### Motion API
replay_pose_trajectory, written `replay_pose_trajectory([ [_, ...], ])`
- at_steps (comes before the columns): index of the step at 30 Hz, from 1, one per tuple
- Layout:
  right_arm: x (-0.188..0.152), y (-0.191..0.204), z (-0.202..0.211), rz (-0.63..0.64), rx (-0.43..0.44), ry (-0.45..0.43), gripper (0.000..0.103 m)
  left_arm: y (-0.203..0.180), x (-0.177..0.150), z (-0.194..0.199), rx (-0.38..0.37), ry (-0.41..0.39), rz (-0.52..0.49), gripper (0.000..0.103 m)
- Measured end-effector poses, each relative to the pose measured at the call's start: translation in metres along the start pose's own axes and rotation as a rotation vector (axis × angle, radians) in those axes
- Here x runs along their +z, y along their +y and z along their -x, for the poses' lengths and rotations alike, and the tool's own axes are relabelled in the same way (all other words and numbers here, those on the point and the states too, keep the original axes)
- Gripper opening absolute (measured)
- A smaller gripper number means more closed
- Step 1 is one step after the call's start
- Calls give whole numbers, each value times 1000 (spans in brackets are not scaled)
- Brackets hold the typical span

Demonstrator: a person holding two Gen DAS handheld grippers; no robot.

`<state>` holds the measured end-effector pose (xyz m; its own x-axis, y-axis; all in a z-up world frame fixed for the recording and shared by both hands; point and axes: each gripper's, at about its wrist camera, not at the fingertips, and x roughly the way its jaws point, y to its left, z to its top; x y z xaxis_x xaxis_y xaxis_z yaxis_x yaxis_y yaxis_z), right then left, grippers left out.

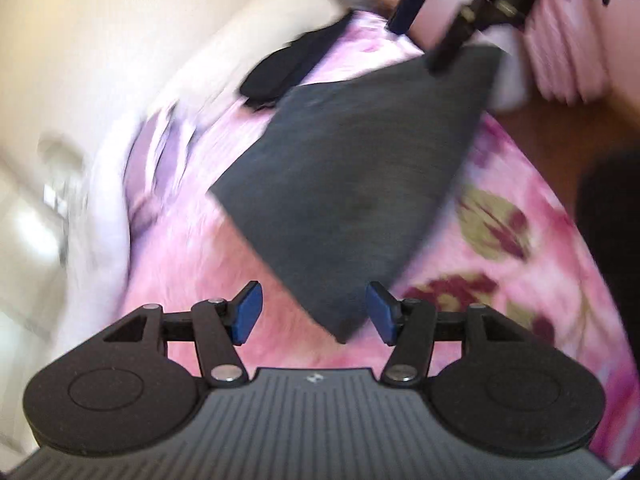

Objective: Fold clothes

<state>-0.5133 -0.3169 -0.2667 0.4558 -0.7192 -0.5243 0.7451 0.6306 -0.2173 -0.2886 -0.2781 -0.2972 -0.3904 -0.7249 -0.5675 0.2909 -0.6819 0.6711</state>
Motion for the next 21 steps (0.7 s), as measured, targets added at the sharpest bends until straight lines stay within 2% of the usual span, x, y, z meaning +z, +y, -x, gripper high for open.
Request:
replay_pose_trajectory([
  [4,-23,37,-40,144,25,109,66,-26,6,-23,21,44,-206,54],
  [8,-22,31,-65,210,35,117,66,-30,6,-44,15,54,-264,54],
  [12,-25,14,-78,284,80,103,66,-35,4,-54,31,26,-353,55],
  [14,-25,11,-79,321,82,102,53,-38,4,-55,31,27,-393,46],
  [15,-24,10,-77,334,89,105,45,-39,6,-55,29,26,-399,39],
  [17,-22,4,-69,344,94,113,39,-41,15,-52,13,21,-366,35],
  [21,-21,-11,-49,403,33,147,37,-44,47,-44,-33,-9,-257,33],
])
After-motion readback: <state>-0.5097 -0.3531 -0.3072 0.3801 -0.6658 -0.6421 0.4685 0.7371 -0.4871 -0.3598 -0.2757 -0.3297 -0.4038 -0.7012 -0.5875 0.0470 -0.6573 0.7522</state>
